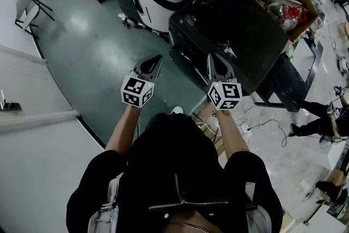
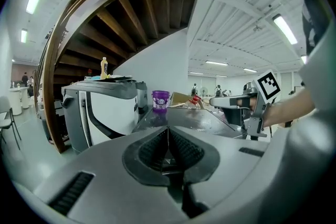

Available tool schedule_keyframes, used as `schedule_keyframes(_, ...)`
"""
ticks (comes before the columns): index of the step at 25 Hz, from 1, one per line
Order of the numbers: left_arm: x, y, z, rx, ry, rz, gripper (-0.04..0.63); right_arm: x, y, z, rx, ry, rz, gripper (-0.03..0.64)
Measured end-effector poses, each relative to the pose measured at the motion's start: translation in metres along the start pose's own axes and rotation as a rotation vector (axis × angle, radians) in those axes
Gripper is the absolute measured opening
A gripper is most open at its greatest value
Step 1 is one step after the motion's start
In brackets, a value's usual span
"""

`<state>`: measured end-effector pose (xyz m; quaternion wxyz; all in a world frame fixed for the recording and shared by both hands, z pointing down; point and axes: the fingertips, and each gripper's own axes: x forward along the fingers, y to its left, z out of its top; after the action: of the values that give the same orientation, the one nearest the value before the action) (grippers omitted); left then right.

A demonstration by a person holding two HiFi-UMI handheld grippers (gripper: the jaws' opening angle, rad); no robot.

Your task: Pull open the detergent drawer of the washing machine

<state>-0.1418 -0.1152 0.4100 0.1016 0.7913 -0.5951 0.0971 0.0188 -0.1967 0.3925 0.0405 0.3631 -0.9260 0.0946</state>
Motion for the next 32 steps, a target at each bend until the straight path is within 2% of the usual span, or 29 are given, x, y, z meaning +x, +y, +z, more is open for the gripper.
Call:
schedule_keyframes(11,0.017,0.001,0.035,0.050,-0.030,-0.024,0.023,-0.002,-0.021,0.037,-0.011,-0.068,-0.037,0.006)
schedule_keyframes(16,0.019,0.001,0.045,0.042,-0.042,-0.041,0.023,-0.007,-0.016,0.038,-0.010,-0.062,-0.042,0.006)
schedule_keyframes(24,0.041,0.011,0.036,-0.052,-0.051,-0.104,0.023,-0.003,-0.016,0.024,-0.003,-0.026,-0.084,0.006)
schedule_keyframes(32,0.077,0.029,0.015,-0.170,-0.023,-0.179,0.023,0.011,-0.022,0.005,-0.004,0.044,-0.132,0.006)
